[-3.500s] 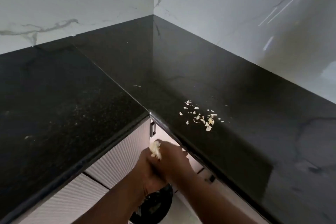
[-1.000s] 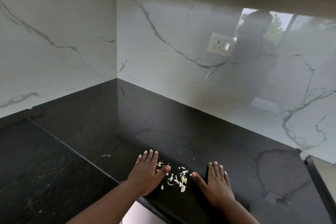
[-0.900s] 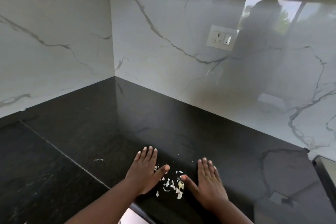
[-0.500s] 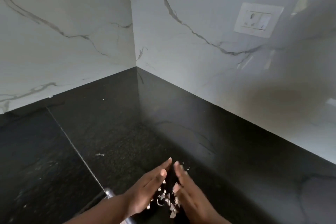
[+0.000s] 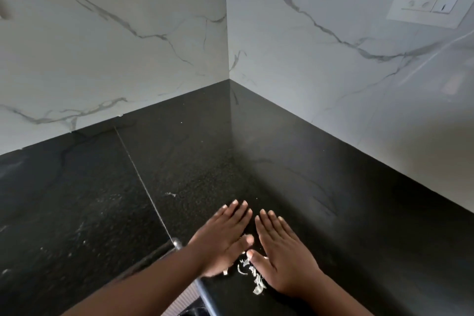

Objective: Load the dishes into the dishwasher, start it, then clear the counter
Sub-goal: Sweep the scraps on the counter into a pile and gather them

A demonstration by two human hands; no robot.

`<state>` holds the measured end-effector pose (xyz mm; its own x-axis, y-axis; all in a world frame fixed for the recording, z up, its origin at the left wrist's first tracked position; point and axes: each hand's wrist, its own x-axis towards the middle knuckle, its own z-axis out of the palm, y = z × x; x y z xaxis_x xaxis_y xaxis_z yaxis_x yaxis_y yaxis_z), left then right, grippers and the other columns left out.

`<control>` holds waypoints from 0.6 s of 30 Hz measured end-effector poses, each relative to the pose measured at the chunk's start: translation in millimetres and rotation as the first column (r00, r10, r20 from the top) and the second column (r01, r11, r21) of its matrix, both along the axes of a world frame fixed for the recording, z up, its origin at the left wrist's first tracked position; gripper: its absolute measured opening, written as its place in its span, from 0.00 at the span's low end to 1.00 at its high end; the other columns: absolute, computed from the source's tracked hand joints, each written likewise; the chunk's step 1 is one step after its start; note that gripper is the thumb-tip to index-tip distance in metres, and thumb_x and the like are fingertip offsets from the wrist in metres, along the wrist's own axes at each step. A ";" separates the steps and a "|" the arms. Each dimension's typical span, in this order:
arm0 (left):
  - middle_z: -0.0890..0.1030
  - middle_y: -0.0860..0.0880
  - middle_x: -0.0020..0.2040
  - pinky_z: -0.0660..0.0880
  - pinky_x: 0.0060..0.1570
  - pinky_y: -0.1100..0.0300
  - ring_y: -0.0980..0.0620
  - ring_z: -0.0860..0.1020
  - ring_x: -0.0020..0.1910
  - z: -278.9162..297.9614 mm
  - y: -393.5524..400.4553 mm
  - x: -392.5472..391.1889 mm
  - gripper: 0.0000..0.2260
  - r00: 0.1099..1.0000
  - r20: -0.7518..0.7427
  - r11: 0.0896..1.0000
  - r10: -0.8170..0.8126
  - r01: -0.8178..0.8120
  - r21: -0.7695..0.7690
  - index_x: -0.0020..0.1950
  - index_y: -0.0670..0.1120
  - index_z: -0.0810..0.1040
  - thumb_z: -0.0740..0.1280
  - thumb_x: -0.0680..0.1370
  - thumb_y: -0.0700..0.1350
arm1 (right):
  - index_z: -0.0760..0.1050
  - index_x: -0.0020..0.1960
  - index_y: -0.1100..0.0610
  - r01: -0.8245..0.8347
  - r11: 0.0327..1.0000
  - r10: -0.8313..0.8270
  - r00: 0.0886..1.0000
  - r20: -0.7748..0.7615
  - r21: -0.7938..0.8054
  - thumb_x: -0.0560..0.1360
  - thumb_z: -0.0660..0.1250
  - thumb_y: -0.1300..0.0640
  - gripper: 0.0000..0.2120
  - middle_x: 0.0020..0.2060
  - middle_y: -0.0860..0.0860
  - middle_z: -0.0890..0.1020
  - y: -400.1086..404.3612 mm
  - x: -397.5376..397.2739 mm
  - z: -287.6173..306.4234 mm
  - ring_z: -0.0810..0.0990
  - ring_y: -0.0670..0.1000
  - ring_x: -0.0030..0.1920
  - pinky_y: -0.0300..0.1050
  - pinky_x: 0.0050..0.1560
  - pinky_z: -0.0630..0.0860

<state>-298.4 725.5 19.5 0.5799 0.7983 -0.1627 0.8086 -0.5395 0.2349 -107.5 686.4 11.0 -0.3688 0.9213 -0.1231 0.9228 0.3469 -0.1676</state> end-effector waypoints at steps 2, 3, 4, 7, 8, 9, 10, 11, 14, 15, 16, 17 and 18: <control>0.35 0.56 0.76 0.27 0.68 0.65 0.60 0.29 0.73 1.4 -17.5 -0.9 0.38 0.999 0.022 1.000 -0.027 0.027 -0.004 0.78 0.50 0.40 0.29 0.71 0.66 | 0.73 0.69 0.57 -0.015 1.000 0.016 1.000 0.017 -0.022 0.81 0.42 0.38 0.33 0.69 0.52 0.74 -2.2 -5.9 -7.9 0.67 0.49 0.71 0.44 0.67 0.59; 0.35 0.57 0.76 0.27 0.67 0.67 0.61 0.29 0.73 1.4 -24.7 -2.2 0.39 0.999 0.040 1.000 -0.027 0.027 -0.012 0.78 0.50 0.40 0.28 0.70 0.66 | 0.73 0.69 0.56 -0.027 0.999 0.028 1.000 0.015 -0.034 0.81 0.41 0.39 0.33 0.68 0.50 0.74 -8.1 -9.9 -3.8 0.68 0.48 0.71 0.43 0.67 0.59; 0.35 0.57 0.75 0.27 0.67 0.67 0.62 0.29 0.73 2.8 -30.7 -3.8 0.40 0.998 0.060 1.000 -0.023 0.024 -0.017 0.78 0.50 0.40 0.27 0.69 0.66 | 0.69 0.72 0.57 -0.051 0.999 0.050 0.999 0.015 0.019 0.80 0.39 0.39 0.34 0.71 0.51 0.70 -12.6 -12.1 2.2 0.63 0.48 0.73 0.42 0.69 0.56; 0.35 0.58 0.75 0.29 0.69 0.66 0.63 0.30 0.73 -1.1 -42.7 -10.4 0.41 0.994 0.105 1.000 -0.021 0.021 0.001 0.78 0.50 0.40 0.26 0.68 0.66 | 0.46 0.77 0.56 -0.130 0.986 0.128 0.991 0.031 0.108 0.80 0.39 0.39 0.32 0.77 0.48 0.46 -18.4 -13.9 2.2 0.40 0.47 0.77 0.36 0.73 0.37; 0.35 0.58 0.74 0.29 0.70 0.66 0.64 0.31 0.73 -1.4 -46.1 -12.2 0.41 0.992 0.120 1.000 -0.027 0.026 0.014 0.78 0.49 0.40 0.26 0.68 0.67 | 0.49 0.77 0.57 -0.147 0.978 0.145 0.989 0.023 0.146 0.79 0.44 0.40 0.32 0.77 0.49 0.49 -21.2 -16.3 -0.1 0.43 0.47 0.77 0.35 0.73 0.38; 0.36 0.58 0.74 0.29 0.70 0.67 0.64 0.31 0.73 -4.6 -49.0 -14.7 0.41 0.991 0.128 0.999 -0.029 0.026 0.025 0.78 0.49 0.40 0.26 0.68 0.67 | 0.55 0.77 0.58 -0.122 0.978 0.119 0.992 0.029 0.170 0.77 0.48 0.40 0.33 0.77 0.51 0.55 -23.7 -19.5 5.4 0.49 0.47 0.77 0.34 0.73 0.40; 0.37 0.57 0.75 0.30 0.70 0.67 0.63 0.33 0.74 -8.2 -50.7 -17.5 0.41 0.992 0.124 0.999 -0.028 0.025 0.025 0.78 0.49 0.41 0.27 0.69 0.67 | 0.55 0.77 0.58 -0.106 0.986 0.103 0.994 0.024 0.132 0.76 0.48 0.39 0.35 0.77 0.52 0.55 -26.0 -22.8 7.0 0.49 0.48 0.77 0.34 0.73 0.39; 0.40 0.56 0.76 0.33 0.72 0.66 0.62 0.37 0.75 -11.7 -51.1 -20.6 0.39 0.992 0.126 0.998 -0.028 0.021 0.055 0.79 0.48 0.46 0.28 0.72 0.66 | 0.47 0.78 0.57 -0.071 0.992 0.072 0.997 -0.002 0.108 0.75 0.45 0.38 0.37 0.77 0.51 0.49 -30.0 -26.6 7.6 0.44 0.48 0.77 0.33 0.72 0.35; 0.70 0.51 0.73 0.57 0.70 0.61 0.57 0.64 0.73 -19.1 -53.2 -33.2 0.30 0.997 0.067 0.999 -0.037 0.039 -0.030 0.71 0.47 0.72 0.39 0.83 0.60 | 0.37 0.77 0.60 -0.023 0.999 0.021 0.997 -0.080 -0.032 0.79 0.39 0.38 0.36 0.75 0.49 0.62 -42.4 -36.7 7.4 0.56 0.48 0.76 0.33 0.71 0.48; 0.74 0.51 0.70 0.61 0.67 0.60 0.57 0.68 0.71 -24.8 -54.6 -35.2 0.29 0.998 0.047 0.999 -0.048 0.049 -0.022 0.68 0.47 0.76 0.42 0.83 0.59 | 0.39 0.78 0.60 -0.014 0.999 0.012 0.999 -0.047 -0.036 0.80 0.40 0.39 0.35 0.70 0.46 0.71 -42.7 -37.1 2.8 0.65 0.45 0.72 0.34 0.69 0.54; 0.76 0.51 0.68 0.62 0.66 0.61 0.56 0.70 0.70 -30.1 -55.1 -37.1 0.29 0.997 0.057 0.998 -0.055 0.056 -0.014 0.66 0.47 0.78 0.42 0.83 0.59 | 0.40 0.79 0.59 0.021 0.999 -0.022 0.999 -0.033 -0.034 0.80 0.44 0.40 0.35 0.67 0.43 0.74 -46.3 -39.0 -2.7 0.70 0.43 0.68 0.35 0.68 0.56; 0.77 0.51 0.67 0.63 0.65 0.61 0.57 0.71 0.69 -34.1 -55.8 -38.8 0.30 0.996 0.055 0.998 -0.070 0.070 0.005 0.65 0.48 0.79 0.42 0.83 0.59 | 0.41 0.79 0.59 0.033 0.999 -0.033 0.999 -0.031 -0.014 0.78 0.48 0.39 0.38 0.66 0.42 0.76 -49.5 -42.2 -8.4 0.71 0.42 0.67 0.35 0.68 0.57; 0.77 0.51 0.67 0.63 0.65 0.62 0.57 0.72 0.68 -34.0 -56.9 -40.6 0.30 0.995 0.052 0.996 -0.088 0.087 0.016 0.64 0.48 0.79 0.42 0.83 0.59 | 0.41 0.79 0.59 0.064 0.997 -0.066 0.997 -0.045 -0.042 0.75 0.51 0.38 0.41 0.65 0.42 0.76 -51.8 -45.8 -13.5 0.72 0.42 0.67 0.34 0.67 0.58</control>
